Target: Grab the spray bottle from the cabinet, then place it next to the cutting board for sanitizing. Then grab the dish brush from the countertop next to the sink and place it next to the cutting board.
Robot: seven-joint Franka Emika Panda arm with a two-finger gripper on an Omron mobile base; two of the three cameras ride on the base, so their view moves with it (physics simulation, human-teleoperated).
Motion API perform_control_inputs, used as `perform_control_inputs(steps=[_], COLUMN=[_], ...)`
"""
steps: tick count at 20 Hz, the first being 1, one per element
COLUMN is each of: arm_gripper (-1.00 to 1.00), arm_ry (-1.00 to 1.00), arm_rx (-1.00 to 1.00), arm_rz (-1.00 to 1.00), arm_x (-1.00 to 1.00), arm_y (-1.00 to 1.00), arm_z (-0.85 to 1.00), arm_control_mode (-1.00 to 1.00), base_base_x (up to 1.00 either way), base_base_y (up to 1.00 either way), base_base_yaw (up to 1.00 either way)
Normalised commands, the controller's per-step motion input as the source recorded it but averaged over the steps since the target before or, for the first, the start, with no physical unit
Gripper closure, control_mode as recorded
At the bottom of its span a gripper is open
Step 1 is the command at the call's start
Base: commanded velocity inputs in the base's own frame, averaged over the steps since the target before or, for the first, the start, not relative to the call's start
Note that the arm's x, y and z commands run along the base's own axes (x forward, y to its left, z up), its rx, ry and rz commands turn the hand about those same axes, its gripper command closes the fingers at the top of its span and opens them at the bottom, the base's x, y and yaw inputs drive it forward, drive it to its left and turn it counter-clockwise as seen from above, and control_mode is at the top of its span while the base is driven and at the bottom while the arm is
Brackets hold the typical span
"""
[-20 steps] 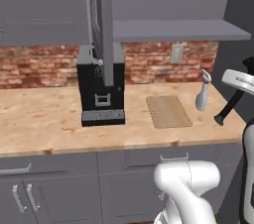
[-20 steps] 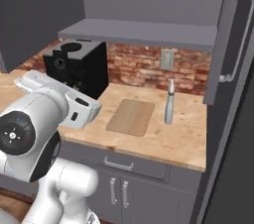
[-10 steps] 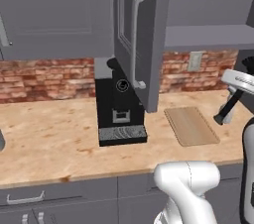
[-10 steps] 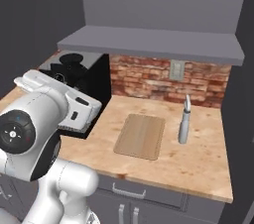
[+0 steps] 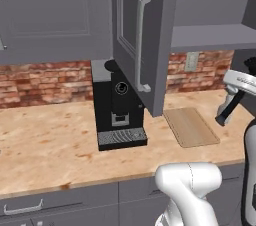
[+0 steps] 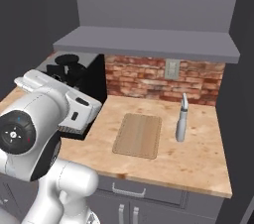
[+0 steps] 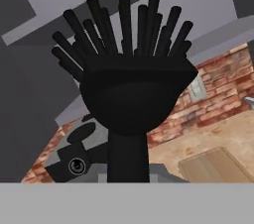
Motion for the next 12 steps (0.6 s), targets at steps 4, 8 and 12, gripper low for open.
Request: perform_control_inputs(steps=[4,8,12], arm_gripper=[1.0,1.0,1.0], arm_ry=[0.08,0.24,0.41], arm_rx=[0.0,0.0,0.0], arm_rz=[0.0,0.0,0.02], arm_x=[0.12,0.31,0.68], arm_y=[0.08,0.0,0.0], arm_z=[-0.28,-0.59,-0.77], arm_control_mode=[-1.0,-1.0,-1.0], base_base_x=[0.0,0.0,0.0], base_base_y=[0.0,0.0,0.0], base_base_yaw=[0.0,0.0,0.0])
